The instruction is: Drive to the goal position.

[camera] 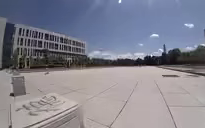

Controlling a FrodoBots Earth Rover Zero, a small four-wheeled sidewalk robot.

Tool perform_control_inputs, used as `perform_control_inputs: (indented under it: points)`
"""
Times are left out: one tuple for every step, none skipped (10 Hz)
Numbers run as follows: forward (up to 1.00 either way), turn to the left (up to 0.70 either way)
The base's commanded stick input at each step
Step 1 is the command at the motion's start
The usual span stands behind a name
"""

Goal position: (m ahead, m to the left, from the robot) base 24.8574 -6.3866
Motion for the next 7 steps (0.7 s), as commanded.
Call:
perform_control_inputs:
  points:
    - [0.06, 0.0]
    - [0.06, 0.0]
    - [0.06, 0.0]
    - [0.06, 0.0]
    - [0.06, 0.0]
    - [0.06, 0.0]
    - [0.05, 0.0]
